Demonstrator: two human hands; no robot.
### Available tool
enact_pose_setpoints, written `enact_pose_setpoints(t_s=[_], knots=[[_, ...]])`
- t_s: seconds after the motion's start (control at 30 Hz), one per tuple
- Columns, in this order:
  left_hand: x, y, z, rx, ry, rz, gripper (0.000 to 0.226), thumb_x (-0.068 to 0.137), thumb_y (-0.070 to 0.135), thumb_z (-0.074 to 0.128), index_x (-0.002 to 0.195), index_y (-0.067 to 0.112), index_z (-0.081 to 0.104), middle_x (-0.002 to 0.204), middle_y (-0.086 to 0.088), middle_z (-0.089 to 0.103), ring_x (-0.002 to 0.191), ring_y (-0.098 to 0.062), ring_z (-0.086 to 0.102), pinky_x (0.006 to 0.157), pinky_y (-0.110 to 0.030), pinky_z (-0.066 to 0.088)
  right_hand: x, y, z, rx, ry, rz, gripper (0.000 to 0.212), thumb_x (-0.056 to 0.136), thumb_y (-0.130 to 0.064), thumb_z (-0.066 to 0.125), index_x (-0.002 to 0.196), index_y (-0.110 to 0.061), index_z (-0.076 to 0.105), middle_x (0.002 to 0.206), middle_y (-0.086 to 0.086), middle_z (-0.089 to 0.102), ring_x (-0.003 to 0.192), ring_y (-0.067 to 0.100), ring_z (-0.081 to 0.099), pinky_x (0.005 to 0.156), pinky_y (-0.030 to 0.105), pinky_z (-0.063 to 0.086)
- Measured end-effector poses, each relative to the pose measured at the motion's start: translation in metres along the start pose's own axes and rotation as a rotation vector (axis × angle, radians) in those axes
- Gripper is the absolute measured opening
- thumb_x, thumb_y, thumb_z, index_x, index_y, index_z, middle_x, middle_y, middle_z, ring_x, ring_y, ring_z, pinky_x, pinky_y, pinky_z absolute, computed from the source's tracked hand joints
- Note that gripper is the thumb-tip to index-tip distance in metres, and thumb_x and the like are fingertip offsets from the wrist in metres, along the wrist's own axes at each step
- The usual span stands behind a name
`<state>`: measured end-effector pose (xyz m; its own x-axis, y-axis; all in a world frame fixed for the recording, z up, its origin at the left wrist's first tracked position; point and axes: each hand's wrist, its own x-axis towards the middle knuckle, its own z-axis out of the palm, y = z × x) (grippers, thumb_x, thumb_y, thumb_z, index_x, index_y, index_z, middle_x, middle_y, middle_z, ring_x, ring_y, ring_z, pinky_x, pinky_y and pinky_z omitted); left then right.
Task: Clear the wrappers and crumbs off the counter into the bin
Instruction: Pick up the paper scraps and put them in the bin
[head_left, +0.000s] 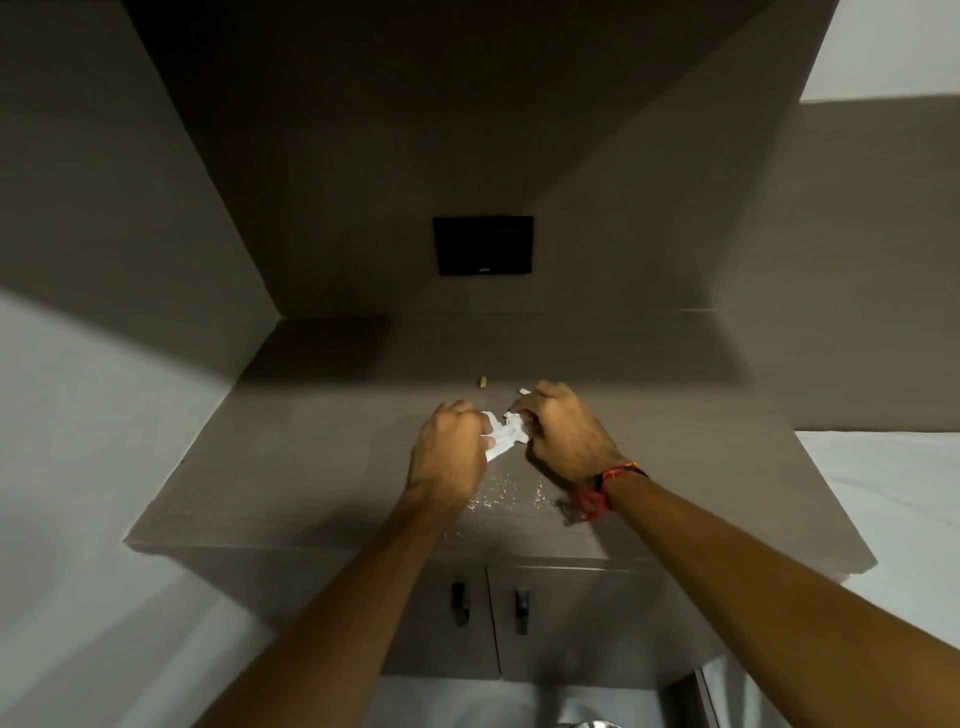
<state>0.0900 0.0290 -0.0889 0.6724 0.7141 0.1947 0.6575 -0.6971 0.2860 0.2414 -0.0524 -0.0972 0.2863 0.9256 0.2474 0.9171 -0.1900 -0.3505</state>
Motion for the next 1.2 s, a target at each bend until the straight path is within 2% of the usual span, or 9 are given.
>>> enact_pose_setpoints(t_s=[0.17, 0.33, 0.43, 0.53, 0.63, 0.73, 0.8, 1.0, 1.2], knots=[[-0.024, 0.016, -0.008, 0.016, 0.177, 0.041, 0.020, 0.095, 0.019, 0.058, 0.110, 0.016, 0.071, 0.108, -0.003, 0.066, 0.104, -0.025, 0.057, 0.090, -0.039, 0.047, -0.021, -0.002, -0.014, 0.163, 0.028, 0.113, 0.016, 0.081, -0.020, 0.061, 0.095, -0.018, 0.067, 0.093, -0.002, 0.062, 0.086, 0.018, 0.061, 0.074, 0.031, 0.053], [-0.078, 0.045, 0.003, -0.063, 0.424, 0.201, 0.011, 0.095, 0.015, 0.060, 0.096, 0.012, 0.070, 0.090, -0.007, 0.066, 0.081, -0.028, 0.061, 0.070, -0.040, 0.050, -0.100, -0.011, -0.038, 0.286, 0.266, 0.143, 0.016, 0.085, -0.022, 0.066, 0.100, -0.017, 0.066, 0.095, -0.003, 0.060, 0.081, 0.013, 0.058, 0.072, 0.028, 0.051], [-0.128, 0.062, 0.027, -0.208, 0.494, 0.276, 0.013, 0.099, 0.015, 0.057, 0.098, 0.011, 0.069, 0.095, -0.006, 0.069, 0.085, -0.025, 0.064, 0.074, -0.037, 0.054, -0.180, -0.011, -0.030, 0.318, 0.346, 0.109, 0.012, 0.089, -0.022, 0.066, 0.099, -0.016, 0.064, 0.091, -0.007, 0.057, 0.078, 0.008, 0.055, 0.070, 0.016, 0.046], [-0.199, 0.073, 0.078, -0.244, 0.402, 0.405, 0.012, 0.100, 0.016, 0.056, 0.105, 0.013, 0.066, 0.101, -0.004, 0.067, 0.090, -0.020, 0.063, 0.079, -0.030, 0.052, -0.278, 0.001, 0.022, 0.285, 0.124, 0.145, 0.010, 0.090, -0.020, 0.066, 0.098, -0.014, 0.064, 0.088, -0.006, 0.054, 0.077, 0.007, 0.050, 0.070, 0.018, 0.044], [-0.271, 0.066, 0.159, -0.214, 0.056, 0.423, 0.019, 0.100, 0.017, 0.047, 0.107, 0.016, 0.065, 0.105, -0.001, 0.067, 0.094, -0.017, 0.065, 0.072, -0.024, 0.054, -0.366, 0.032, 0.105, 0.265, -0.140, 0.364, 0.016, 0.089, -0.022, 0.064, 0.105, -0.018, 0.065, 0.097, -0.005, 0.058, 0.083, 0.007, 0.054, 0.075, 0.030, 0.053], [-0.326, 0.043, 0.244, -0.195, -0.391, 0.155, 0.025, 0.085, 0.012, 0.055, 0.107, 0.019, 0.064, 0.114, 0.000, 0.063, 0.098, -0.021, 0.066, 0.070, -0.030, 0.054, -0.417, 0.062, 0.183, 0.246, -0.316, 0.594, 0.021, 0.090, -0.025, 0.059, 0.109, -0.018, 0.064, 0.109, 0.001, 0.061, 0.093, 0.018, 0.062, 0.083, 0.035, 0.054], [-0.347, 0.030, 0.301, -0.220, -0.528, -0.023, 0.027, 0.085, 0.007, 0.058, 0.109, 0.019, 0.066, 0.114, -0.004, 0.062, 0.098, -0.026, 0.066, 0.074, -0.035, 0.051, -0.434, 0.076, 0.235, 0.230, -0.402, 0.627, 0.023, 0.091, -0.026, 0.055, 0.110, -0.017, 0.063, 0.115, 0.006, 0.062, 0.099, 0.025, 0.063, 0.084, 0.034, 0.053], [-0.357, 0.021, 0.429, -0.387, -0.647, -0.159, 0.030, 0.083, 0.002, 0.060, 0.108, 0.012, 0.073, 0.112, -0.015, 0.072, 0.105, -0.035, 0.066, 0.091, -0.039, 0.054, -0.449, 0.117, 0.335, 0.278, -0.382, 0.764, 0.034, 0.081, -0.015, 0.067, 0.115, -0.017, 0.067, 0.117, 0.012, 0.065, 0.101, 0.030, 0.067, 0.089, 0.038, 0.057], [-0.364, 0.013, 0.446, -0.360, -0.641, -0.236, 0.046, 0.088, 0.009, 0.058, 0.134, 0.011, 0.054, 0.129, -0.019, 0.060, 0.116, -0.040, 0.060, 0.094, -0.046, 0.051, -0.469, 0.137, 0.335, 0.330, -0.542, 0.791, 0.056, 0.089, -0.011, 0.063, 0.143, -0.018, 0.047, 0.133, 0.014, 0.056, 0.121, 0.033, 0.059, 0.101, 0.040, 0.052]])
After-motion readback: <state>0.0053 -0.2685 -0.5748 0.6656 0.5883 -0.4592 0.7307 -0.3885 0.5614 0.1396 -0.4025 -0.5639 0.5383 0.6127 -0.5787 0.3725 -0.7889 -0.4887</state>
